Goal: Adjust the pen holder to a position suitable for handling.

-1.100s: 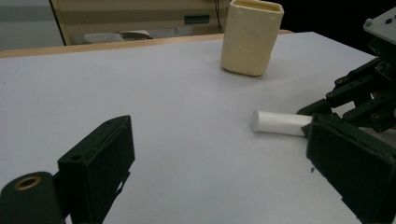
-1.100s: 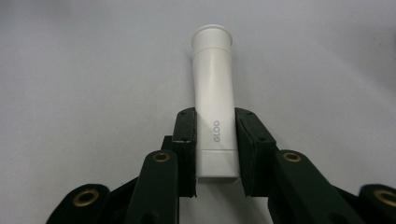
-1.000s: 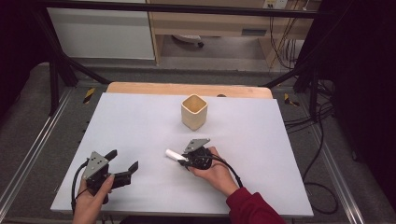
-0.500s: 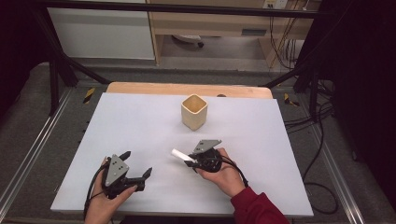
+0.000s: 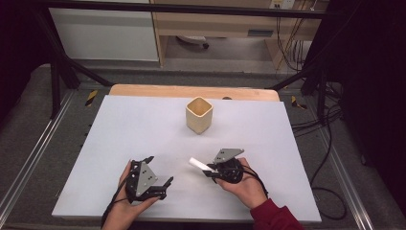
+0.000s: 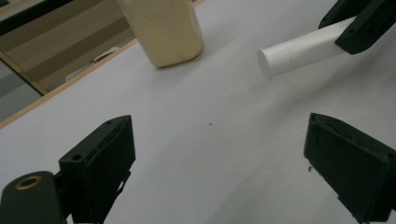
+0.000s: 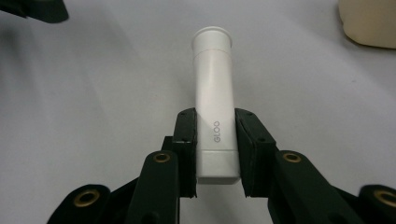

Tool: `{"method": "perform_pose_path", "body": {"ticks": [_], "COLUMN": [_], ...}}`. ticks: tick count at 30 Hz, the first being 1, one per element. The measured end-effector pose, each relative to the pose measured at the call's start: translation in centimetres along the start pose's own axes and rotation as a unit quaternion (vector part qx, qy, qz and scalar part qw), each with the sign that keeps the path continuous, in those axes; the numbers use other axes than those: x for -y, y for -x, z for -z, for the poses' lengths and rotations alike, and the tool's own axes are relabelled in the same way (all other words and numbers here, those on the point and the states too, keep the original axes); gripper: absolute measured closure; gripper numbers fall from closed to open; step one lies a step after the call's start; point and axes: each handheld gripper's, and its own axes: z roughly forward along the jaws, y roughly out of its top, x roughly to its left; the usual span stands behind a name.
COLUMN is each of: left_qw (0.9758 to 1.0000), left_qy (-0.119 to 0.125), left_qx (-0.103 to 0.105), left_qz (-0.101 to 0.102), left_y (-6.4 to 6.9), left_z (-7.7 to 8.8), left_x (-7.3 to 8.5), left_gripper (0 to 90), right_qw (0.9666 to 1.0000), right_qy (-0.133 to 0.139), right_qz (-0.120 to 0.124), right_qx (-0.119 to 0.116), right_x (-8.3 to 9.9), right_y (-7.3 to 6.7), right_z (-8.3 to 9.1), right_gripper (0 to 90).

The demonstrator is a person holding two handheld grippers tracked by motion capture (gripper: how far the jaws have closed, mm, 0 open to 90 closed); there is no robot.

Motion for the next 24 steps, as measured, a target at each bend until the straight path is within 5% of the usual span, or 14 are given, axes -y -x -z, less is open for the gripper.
{"method": "perform_pose_path", "body": {"ticks": [7, 11, 14, 20, 24], "left_qw": [0.9971, 0.996, 0.9924, 0.9896, 0.9841], "left_qy": [-0.012, -0.012, -0.016, -0.021, -0.022], "left_qx": [-0.009, -0.02, -0.031, -0.029, -0.034], "left_qz": [-0.074, -0.087, -0.118, -0.14, -0.173], "left_y": [1.8, 2.0, 2.3, 3.2, 4.0], "left_z": [-0.8, -0.4, -0.5, -0.4, -0.4], "left_x": [-0.7, -0.7, -0.6, -0.6, -0.7], "left_gripper": [10.3, 10.3, 10.3, 10.5, 11.2], "right_qw": [0.9999, 0.9997, 0.9996, 0.9992, 0.9989], "right_qy": [-0.004, -0.017, -0.017, -0.022, -0.023], "right_qz": [-0.004, 0.007, 0.009, 0.015, 0.02], "right_qx": [-0.009, -0.015, -0.019, -0.03, -0.035], "right_x": [0.2, 0.1, -0.1, -0.4, -0.7], "right_y": [-0.5, -0.9, -1.3, -2.0, -2.5], "right_z": [0.2, -0.3, -0.4, -1.0, -1.1], "right_gripper": [71.2, 71.2, 71.2, 71.2, 71.2]}}
